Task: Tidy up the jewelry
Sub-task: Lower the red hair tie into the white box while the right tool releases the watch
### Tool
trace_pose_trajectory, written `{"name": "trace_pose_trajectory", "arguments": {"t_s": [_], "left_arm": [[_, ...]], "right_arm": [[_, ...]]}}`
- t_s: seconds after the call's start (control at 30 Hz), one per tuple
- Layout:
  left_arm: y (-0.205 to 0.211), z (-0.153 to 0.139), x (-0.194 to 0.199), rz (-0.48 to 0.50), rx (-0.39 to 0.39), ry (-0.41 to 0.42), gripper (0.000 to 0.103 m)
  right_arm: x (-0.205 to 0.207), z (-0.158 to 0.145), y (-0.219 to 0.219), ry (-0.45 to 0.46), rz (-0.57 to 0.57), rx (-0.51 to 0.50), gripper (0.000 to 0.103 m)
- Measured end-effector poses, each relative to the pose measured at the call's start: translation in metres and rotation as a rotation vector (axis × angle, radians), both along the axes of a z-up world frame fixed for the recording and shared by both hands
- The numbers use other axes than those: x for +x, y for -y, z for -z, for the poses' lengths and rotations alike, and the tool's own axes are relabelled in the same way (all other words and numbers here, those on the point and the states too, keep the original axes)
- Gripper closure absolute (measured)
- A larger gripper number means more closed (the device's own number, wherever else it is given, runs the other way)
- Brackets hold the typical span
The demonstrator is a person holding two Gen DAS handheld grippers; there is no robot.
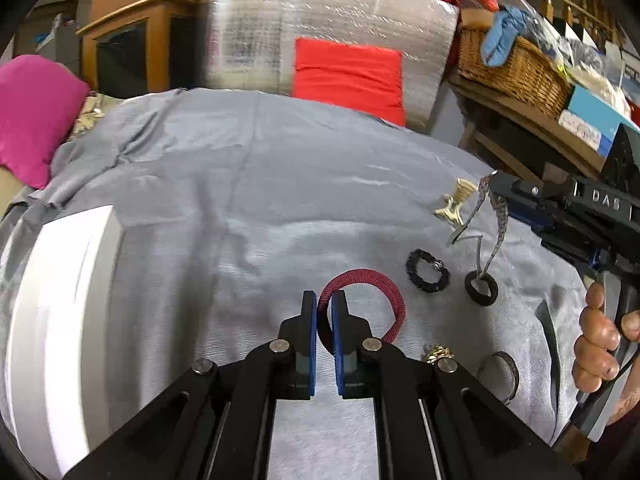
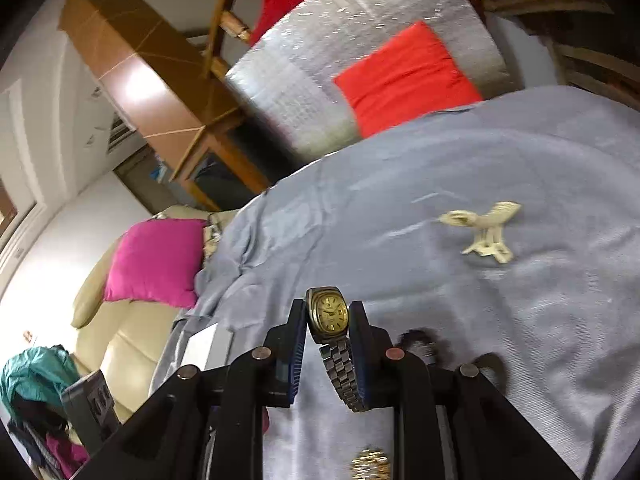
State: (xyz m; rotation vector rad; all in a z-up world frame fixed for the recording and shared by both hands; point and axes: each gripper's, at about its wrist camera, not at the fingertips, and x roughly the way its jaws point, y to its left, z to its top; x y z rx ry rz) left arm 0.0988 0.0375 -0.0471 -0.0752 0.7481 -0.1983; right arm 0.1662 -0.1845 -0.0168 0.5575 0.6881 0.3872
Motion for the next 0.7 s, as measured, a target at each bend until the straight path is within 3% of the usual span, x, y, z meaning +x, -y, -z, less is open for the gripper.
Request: {"name": "trace_pose_trajectory", "arguments": {"t_s": [0.3, 0.47, 0.6, 0.7], "left_arm": [[-0.052, -0.023, -0.037, -0.108, -0.035, 0.060, 0.096], [-0.086, -0.028, -0.059, -0.223, -0.022, 0.063, 0.096], [-0.115, -0.028, -0.075, -0.324, 0.032, 0.062, 0.096], [-0.142, -0.024, -0.086, -0.380, 0.014, 0.036, 0.096]], "right_arm": [[-0.021, -0.017, -0.067, 0.061, -0.135, 0.008, 0.080], [-0.032, -0.026, -0.109, 0.083, -0.224, 0.026, 0.080], [-0.040, -0.032, -0.147, 0.086, -0.304, 0.020, 0.080], [-0.049, -0.033, -0.178, 0.083, -0.359, 0.022, 0.080]]}}
